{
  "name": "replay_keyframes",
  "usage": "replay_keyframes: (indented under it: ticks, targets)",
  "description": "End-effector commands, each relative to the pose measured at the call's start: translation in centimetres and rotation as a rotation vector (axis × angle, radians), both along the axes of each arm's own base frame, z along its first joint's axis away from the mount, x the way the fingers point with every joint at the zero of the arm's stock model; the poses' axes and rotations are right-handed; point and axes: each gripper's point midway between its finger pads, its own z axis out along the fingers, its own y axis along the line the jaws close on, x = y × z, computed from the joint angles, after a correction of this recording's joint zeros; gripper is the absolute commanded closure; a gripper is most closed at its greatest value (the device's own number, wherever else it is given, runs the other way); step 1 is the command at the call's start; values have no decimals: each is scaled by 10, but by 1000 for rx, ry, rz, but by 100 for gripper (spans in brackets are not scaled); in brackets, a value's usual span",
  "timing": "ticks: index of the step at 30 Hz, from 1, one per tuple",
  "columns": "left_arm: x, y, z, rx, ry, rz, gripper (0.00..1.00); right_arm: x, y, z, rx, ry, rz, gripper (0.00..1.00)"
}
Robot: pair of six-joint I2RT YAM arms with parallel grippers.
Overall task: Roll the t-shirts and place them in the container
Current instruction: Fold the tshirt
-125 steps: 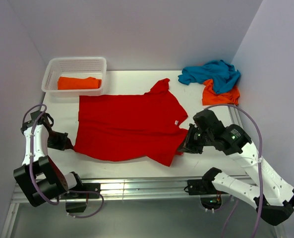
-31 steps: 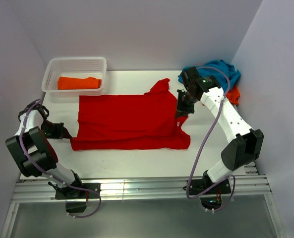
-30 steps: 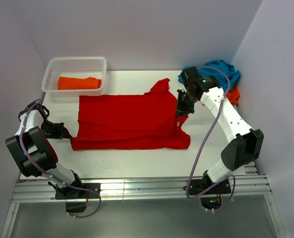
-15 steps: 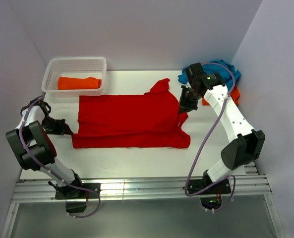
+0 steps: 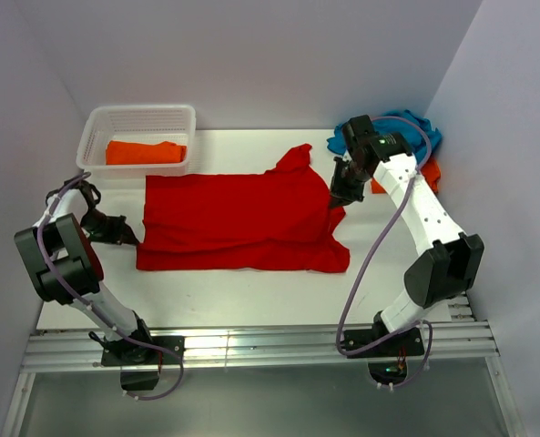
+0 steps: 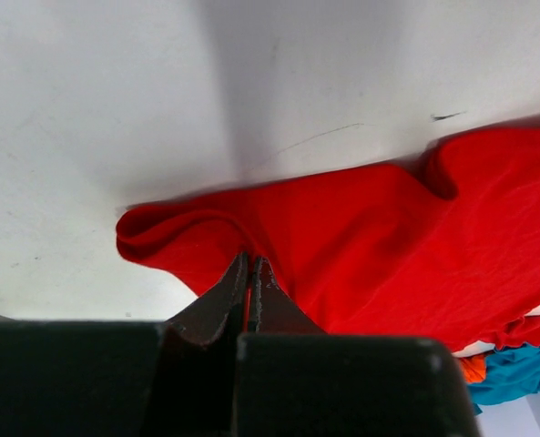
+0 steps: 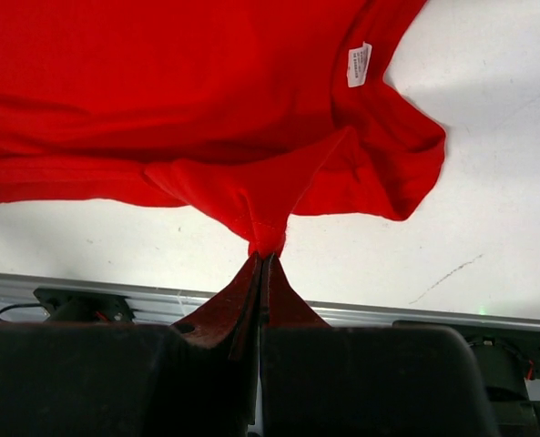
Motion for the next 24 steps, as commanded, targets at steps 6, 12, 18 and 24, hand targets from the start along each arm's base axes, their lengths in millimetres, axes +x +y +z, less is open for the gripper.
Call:
replay_keyframes:
  ticks: [6,12,18,24]
  targets:
    - [28,5,8,-2,-54,-3,99,28,4,-7,9,-18,-9,100]
    - [31,5,4,-7,-50,-2,99,45,8,-16,-2,-7,-7,100]
    - [35,2,-5,-32,-58,4,100,64,12,-25,-4,7,-8,100]
    - [43,4,-7,-35,-60,0,99,80,16,-36,-12,19,-11,100]
